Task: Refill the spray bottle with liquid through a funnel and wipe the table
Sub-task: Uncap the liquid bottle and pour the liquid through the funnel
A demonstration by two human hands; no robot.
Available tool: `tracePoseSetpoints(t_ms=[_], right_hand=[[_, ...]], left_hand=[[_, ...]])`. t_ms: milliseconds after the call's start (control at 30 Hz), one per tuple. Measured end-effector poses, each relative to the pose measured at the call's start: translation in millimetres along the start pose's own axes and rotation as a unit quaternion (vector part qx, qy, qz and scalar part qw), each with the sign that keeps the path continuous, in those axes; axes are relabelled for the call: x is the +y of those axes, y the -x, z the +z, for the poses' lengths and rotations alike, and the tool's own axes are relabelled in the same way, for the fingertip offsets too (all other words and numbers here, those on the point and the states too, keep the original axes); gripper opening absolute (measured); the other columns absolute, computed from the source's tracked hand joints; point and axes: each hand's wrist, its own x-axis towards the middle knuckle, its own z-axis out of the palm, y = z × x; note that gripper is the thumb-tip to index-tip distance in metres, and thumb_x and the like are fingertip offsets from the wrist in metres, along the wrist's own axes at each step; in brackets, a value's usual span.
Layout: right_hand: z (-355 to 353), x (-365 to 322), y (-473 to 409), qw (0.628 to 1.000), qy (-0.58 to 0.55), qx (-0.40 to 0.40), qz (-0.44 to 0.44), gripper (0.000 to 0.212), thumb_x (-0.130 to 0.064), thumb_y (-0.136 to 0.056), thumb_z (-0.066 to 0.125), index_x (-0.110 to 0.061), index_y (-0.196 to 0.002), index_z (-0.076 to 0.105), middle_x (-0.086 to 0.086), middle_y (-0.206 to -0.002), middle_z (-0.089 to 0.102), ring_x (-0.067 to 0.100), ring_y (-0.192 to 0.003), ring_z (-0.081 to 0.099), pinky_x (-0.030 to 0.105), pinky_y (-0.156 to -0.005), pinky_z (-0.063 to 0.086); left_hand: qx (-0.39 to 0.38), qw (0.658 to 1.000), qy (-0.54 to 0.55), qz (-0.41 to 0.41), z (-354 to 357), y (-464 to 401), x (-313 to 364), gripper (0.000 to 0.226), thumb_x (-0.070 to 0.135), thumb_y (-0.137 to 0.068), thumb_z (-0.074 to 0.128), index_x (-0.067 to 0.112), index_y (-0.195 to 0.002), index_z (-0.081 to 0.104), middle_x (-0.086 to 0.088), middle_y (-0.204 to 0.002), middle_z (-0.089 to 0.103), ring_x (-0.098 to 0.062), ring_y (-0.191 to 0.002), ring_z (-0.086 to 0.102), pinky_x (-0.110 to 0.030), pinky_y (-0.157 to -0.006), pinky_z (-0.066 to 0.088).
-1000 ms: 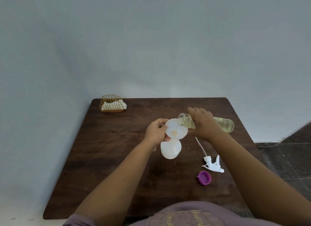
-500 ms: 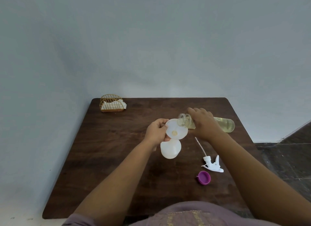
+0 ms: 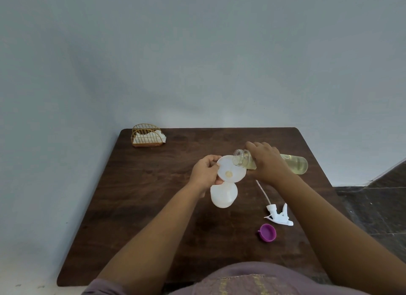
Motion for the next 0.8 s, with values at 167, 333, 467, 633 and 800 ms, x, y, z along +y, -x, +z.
tracePoseSetpoints(t_ms=[167,333,467,633,800], right_hand=[[0.4,-0.4,-1.3,1.000,-0.007,0.000,0.004,0.042,-0.037,-0.072,0.072,-0.016,-0.101,0.051,-0.001,-0.092,0.056,0.022,-0.090,0.051,0.038,-0.079,0.041],[-0.4,-0.6,-1.1,1.000,0.000,-0.004,0.004,0.043,-0.039,-0.071,0.072,-0.016,-0.101,0.050,-0.001,-0.091,0.055,0.022,-0.089,0.051,0.038,-0.079,0.042],[-0.2,-1.6,-1.4,1.000,0.000,-0.004,0.006,0.042,-0.036,-0.071,0.071,-0.016,-0.101,0.050,-0.001,-0.091,0.054,0.023,-0.089,0.051,0.038,-0.079,0.041],[-0.5,-2.7,-1.9,1.000,0.001,-0.002,0.004,0.041,-0.037,-0.072,0.072,-0.015,-0.099,0.049,-0.001,-0.090,0.054,0.023,-0.088,0.051,0.037,-0.077,0.040],[0.6,-3.4,-3.2,1.000,0.007,-0.007,0.004,0.043,-0.037,-0.072,0.071,-0.016,-0.102,0.050,-0.001,-0.094,0.056,0.023,-0.091,0.051,0.038,-0.078,0.040]], left_hand=[[-0.001,1.000,0.003,-0.001,-0.3,-0.6,0.3,0.026,0.010,-0.098,0.053,0.017,-0.121,0.062,0.001,-0.112,0.063,-0.016,-0.091,0.065,-0.038,-0.076,0.062],[-0.003,1.000,0.006,-0.001,-0.2,-1.1,0.0,0.024,0.010,-0.098,0.053,0.019,-0.119,0.062,0.003,-0.109,0.063,-0.017,-0.092,0.065,-0.037,-0.076,0.062],[-0.003,1.000,0.006,0.003,-0.8,-1.7,-2.0,0.024,0.011,-0.099,0.053,0.018,-0.120,0.062,0.007,-0.102,0.062,-0.013,-0.087,0.064,-0.034,-0.073,0.062],[-0.005,1.000,0.014,0.005,-1.2,-2.1,-2.2,0.023,0.011,-0.098,0.054,0.018,-0.118,0.062,0.010,-0.096,0.062,-0.012,-0.085,0.065,-0.032,-0.072,0.062],[-0.002,1.000,0.015,0.003,-1.2,-3.8,-4.1,0.021,0.010,-0.098,0.054,0.021,-0.115,0.062,0.009,-0.097,0.062,-0.014,-0.087,0.066,-0.032,-0.071,0.062]])
